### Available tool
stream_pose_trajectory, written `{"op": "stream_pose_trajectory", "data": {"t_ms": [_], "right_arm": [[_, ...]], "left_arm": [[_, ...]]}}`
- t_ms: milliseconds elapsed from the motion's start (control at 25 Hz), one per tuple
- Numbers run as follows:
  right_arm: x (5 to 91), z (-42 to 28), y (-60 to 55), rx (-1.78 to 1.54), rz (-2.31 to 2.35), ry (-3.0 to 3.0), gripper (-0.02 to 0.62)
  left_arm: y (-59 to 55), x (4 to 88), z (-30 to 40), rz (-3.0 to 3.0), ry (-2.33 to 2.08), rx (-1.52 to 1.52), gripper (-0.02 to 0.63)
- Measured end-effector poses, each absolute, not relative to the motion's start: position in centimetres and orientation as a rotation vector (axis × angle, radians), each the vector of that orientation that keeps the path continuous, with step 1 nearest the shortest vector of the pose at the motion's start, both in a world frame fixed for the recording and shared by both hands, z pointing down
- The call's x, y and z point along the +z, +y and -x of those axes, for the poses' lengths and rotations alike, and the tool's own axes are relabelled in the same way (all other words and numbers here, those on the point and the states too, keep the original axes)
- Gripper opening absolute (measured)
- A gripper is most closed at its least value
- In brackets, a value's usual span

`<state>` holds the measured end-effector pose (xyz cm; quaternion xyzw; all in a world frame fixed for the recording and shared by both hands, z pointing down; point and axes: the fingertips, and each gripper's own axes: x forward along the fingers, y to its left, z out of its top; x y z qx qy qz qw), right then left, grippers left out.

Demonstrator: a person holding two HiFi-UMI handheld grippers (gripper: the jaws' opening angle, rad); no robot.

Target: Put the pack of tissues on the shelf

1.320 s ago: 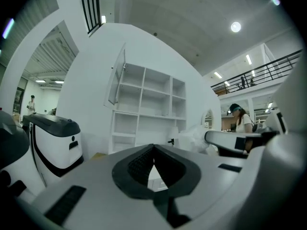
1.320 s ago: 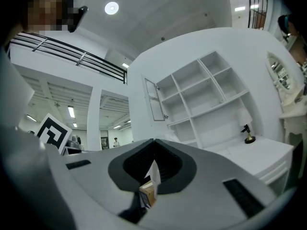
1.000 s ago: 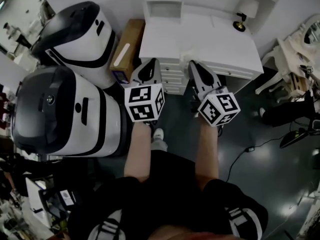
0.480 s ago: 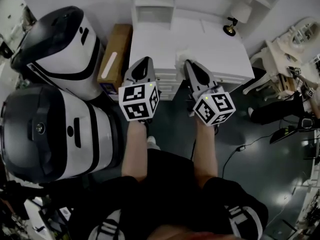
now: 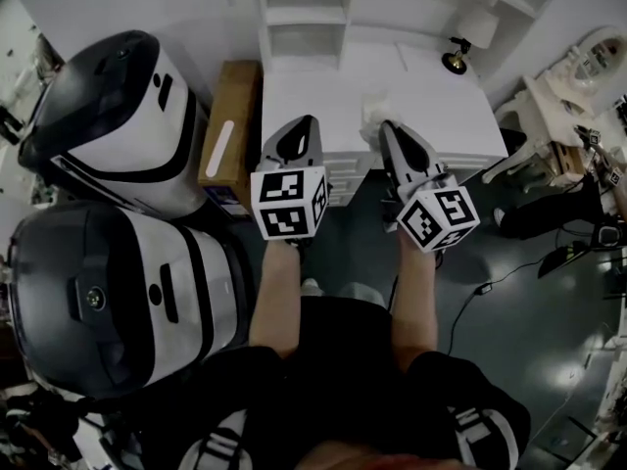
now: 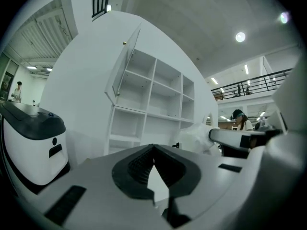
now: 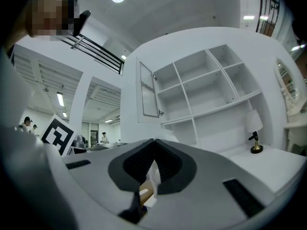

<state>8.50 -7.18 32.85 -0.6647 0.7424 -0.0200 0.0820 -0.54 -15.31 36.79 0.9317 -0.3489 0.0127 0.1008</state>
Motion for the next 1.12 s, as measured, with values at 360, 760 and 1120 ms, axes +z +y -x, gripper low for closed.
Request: {"op": "stream_pose_trajectory", "data": {"t_ms": [360, 760, 1120], "right_arm": [[32.3, -9.6, -8.5, -0.071, 1.943, 2.195, 0.018], [31.4, -10.6, -13.9, -0.082, 1.766, 2.248, 0.018], [32.0, -13.6, -19.8, -0.037, 1.799, 2.323, 0.018]], "left_arm": [[-15.6, 35.4, -1.4, -2.761, -0.922, -0.020, 0.011], [-19.8, 34.4, -2.7, -2.772, -1.048, -0.012, 0.011], [-24.6, 34.5, -5.7, -2.757, -1.111, -0.009, 0.011]]}}
